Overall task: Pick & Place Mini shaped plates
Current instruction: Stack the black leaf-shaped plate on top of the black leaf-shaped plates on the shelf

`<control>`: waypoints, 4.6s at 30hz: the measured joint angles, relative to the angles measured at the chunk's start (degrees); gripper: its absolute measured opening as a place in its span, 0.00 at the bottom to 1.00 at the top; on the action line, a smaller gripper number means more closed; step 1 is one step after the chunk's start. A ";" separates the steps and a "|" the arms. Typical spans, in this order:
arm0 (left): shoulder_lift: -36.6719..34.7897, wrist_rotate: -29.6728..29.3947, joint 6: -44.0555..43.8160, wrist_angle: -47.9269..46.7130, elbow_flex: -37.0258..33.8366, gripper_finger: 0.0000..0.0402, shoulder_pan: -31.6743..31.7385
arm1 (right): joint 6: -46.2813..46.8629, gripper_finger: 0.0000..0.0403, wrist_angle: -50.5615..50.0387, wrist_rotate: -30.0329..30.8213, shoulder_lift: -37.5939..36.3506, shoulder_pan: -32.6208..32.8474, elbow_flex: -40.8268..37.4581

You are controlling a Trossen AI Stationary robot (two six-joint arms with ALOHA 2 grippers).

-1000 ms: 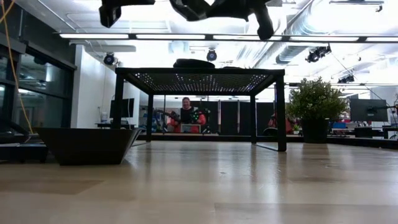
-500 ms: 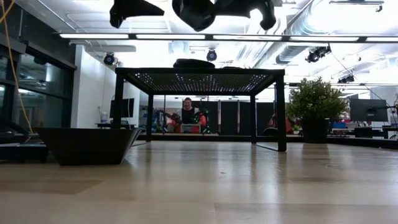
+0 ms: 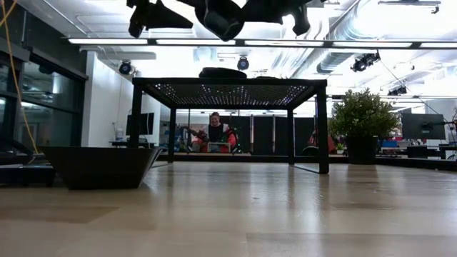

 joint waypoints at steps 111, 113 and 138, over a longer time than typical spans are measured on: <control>3.33 57.22 -4.93 -42.41 24.30 0.00 33.40 | 25.38 0.38 -54.24 -16.38 -27.65 4.37 0.00; 5.83 59.13 -4.45 -44.59 26.54 0.00 34.69 | 26.21 0.37 -55.72 -16.34 -27.65 4.64 -0.18; 29.15 66.00 6.94 -69.42 51.39 0.00 39.87 | 31.01 0.36 -52.29 -16.86 -27.61 7.17 -8.15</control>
